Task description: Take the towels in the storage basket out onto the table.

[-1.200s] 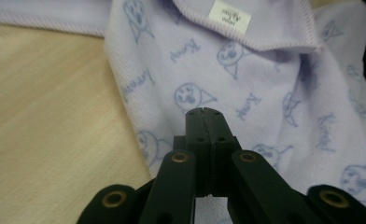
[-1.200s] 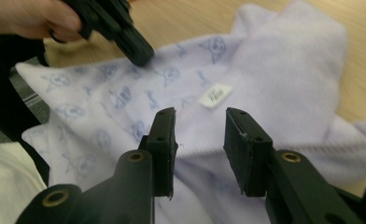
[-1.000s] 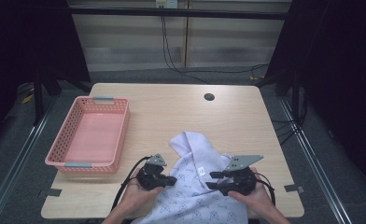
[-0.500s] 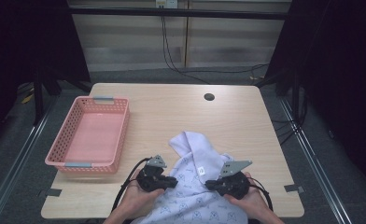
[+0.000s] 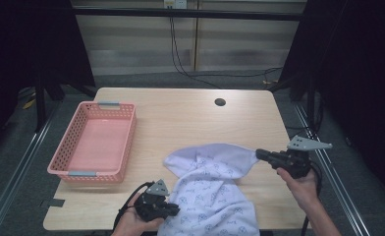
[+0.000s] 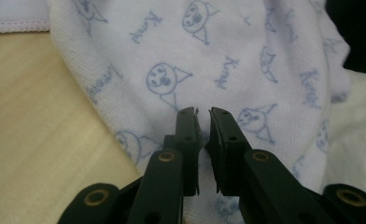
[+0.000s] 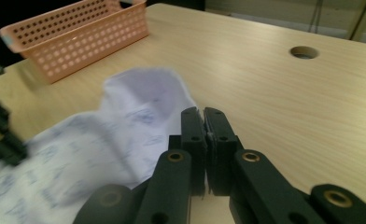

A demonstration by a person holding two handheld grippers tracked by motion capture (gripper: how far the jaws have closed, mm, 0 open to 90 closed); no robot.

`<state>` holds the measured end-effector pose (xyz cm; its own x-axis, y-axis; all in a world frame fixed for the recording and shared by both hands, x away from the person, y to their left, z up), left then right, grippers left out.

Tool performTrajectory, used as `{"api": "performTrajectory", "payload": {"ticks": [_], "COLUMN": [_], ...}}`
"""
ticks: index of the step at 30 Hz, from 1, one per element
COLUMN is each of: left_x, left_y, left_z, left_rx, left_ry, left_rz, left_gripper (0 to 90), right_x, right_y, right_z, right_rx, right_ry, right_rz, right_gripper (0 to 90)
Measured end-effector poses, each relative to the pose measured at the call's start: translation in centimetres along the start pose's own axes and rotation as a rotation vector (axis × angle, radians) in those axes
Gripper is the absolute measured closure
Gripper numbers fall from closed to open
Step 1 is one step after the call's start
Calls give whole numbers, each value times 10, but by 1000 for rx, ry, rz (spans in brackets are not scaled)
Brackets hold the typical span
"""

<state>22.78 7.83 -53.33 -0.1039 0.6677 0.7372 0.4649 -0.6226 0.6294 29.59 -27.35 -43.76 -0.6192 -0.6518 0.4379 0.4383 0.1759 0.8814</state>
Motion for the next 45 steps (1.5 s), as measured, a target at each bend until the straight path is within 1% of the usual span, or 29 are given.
{"api": "performTrajectory", "payload": {"ticks": [1,2,3,4,6,7,8,10,12,13,15,17,18,20,23,24,25,26,27,29,31,32,33,34,35,36,38,41,45], "left_x": [4,7,11,14,17,17,17,13,9,8,6,5,4,-1,-9,-12,-13,-14,-16,-22,-29,-31,-33,-33,-30,-27,-13,13,44], "left_y": [2,7,13,21,29,36,38,43,42,41,41,43,44,46,48,47,49,50,52,58,63,66,68,70,72,74,80,94,113], "left_z": [3,7,15,28,45,59,66,83,101,106,114,119,121,121,122,123,122,123,124,123,124,123,123,123,123,122,120,116,111], "left_rx": [10,39,68,125,170,196,200,210,253,265,273,288,294,285,291,280,274,271,258,245,230,229,228,244,235,241,239,208,161], "left_ry": [0,-2,9,31,56,85,105,148,178,190,220,232,222,241,237,249,254,250,260,249,243,225,231,218,207,207,191,204,229], "left_rz": [-40,-78,-114,-168,-214,-247,-252,-240,-242,-236,-229,-237,-240,-222,-206,-186,-190,-182,-175,-181,-173,-168,-174,-187,-195,-216,-261,-320,-372], "left_gripper": [786,747,718,693,652,646,627,591,568,547,534,510,499,498,496,509,523,533,551,598,729,813,852,861,863,864,865,865,865], "right_x": [1,1,0,-2,-6,-7,-9,-11,-11,-11,-12,-13,-14,-15,-16,-16,-17,-17,-17,-18,-18,-18,-18,-17,-16,-13,-8,1,16], "right_y": [1,1,0,-1,-3,-4,-5,-6,-8,-9,-11,-12,-12,-12,-13,-14,-14,-14,-14,-15,-16,-16,-16,-16,-16,-15,-11,-2,20], "right_z": [-6,-11,-14,-16,-18,-19,-19,-20,-21,-22,-23,-23,-24,-23,-23,-23,-23,-23,-23,-24,-24,-24,-24,-24,-25,-26,-30,-35,-35], "right_rx": [-10,-13,-15,-19,-21,-27,-26,-28,-27,-29,-31,-32,-30,-33,-29,-27,-27,-27,-28,-24,-28,-27,-27,-27,-30,-33,-36,-49,-29], "right_ry": [-11,-17,-16,-16,-20,-18,-14,-13,-6,-6,-5,-3,-2,-2,1,1,2,3,5,9,9,7,8,6,4,1,-6,-19,-36], "right_rz": [-2,-7,-6,-4,1,2,3,8,13,16,24,25,26,30,37,40,40,42,43,45,50,51,50,50,45,38,18,-15,-69], "right_gripper": [877,877,877,877,877,876,876,876,876,876,875,875,875,875,874,874,874,874,874,874,874,874,874,874,874,874,874,874,875]}}
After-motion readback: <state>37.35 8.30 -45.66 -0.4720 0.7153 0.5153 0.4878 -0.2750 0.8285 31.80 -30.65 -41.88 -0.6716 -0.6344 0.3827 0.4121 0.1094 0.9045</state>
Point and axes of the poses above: each handheld gripper's, and its own axes: x roughly backward along the jaws, y roughly out of its top, z roughly to its left, the point moved 6 cm from there along -x, roughly forward along the jaws, and after that the axes turned 3 degrees about y, right-handed, at the moved point
